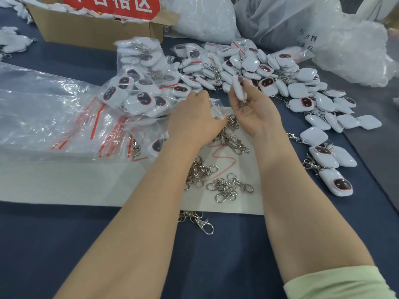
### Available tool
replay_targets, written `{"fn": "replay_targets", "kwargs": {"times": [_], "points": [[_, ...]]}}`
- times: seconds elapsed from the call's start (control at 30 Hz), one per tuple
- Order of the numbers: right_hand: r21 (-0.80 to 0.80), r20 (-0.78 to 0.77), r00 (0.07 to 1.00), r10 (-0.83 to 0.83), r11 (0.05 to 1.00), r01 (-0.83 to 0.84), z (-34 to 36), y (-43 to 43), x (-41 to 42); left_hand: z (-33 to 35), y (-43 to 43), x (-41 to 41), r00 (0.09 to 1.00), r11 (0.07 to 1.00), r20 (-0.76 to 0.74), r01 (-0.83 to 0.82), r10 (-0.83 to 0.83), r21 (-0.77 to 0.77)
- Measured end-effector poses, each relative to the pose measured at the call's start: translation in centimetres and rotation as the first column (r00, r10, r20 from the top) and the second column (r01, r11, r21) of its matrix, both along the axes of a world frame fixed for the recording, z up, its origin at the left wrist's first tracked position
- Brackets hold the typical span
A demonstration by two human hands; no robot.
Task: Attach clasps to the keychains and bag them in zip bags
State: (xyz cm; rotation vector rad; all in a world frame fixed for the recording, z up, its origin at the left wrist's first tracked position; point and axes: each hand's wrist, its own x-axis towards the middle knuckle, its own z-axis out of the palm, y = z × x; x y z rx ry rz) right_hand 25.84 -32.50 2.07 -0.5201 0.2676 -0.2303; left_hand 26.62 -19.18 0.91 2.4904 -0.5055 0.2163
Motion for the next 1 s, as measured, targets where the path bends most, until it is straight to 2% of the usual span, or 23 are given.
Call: {"fn": "replay_targets", "kwargs": {"times": [0.27, 0.37, 0.47, 0.57, 0.67, 0.73, 0.87, 1.0], "points": [[-0.023, -0.052, 0.996, 0.071, 0.997, -0.073, 0.1, 0.1, 0.1, 0.0, 0.0, 0.0, 1.0, 1.0, 0.009, -0.004, 0.003, 0.012], [-0.082, -0.073, 0.995, 0.075, 0.993, -0.081, 0.0, 0.3, 0.0, 0.0, 0.0, 0.0, 1.0, 1.0, 0.003, 0.0, 0.0, 0.004], [-0.247, -0.049, 0.997, 0.063, 0.966, -0.073, -0.4, 0.0, 0.2, 0.1, 0.0, -0.1, 1.0, 1.0, -0.004, 0.0, 0.0, -0.001], [-0.458, 0.001, 0.999, 0.053, 0.888, -0.047, -0.7, 0.0, 0.3, 0.2, 0.0, -0.1, 1.0, 1.0, -0.005, -0.005, 0.005, 0.01], [-0.568, 0.011, 0.999, 0.04, 0.822, -0.026, -1.0, 0.2, 0.5, 0.3, 0.0, -0.2, 1.0, 1.0, -0.013, -0.005, 0.005, 0.013], [-0.561, 0.01, 1.0, 0.002, 0.828, 0.004, -1.1, 0.3, 0.7, 0.3, 0.0, -0.2, 1.0, 1.0, -0.019, 0.0, 0.0, 0.01], [-0.44, -0.016, 1.0, -0.018, 0.898, 0.009, -0.8, 0.5, 0.9, 0.4, 0.1, -0.2, 1.0, 1.0, -0.028, 0.009, -0.009, 0.004], [-0.509, 0.003, 1.0, 0.004, 0.861, -0.002, -0.8, 0.5, 0.8, 0.4, 0.0, -0.2, 0.999, 1.0, -0.033, 0.011, -0.011, -0.006]]}}
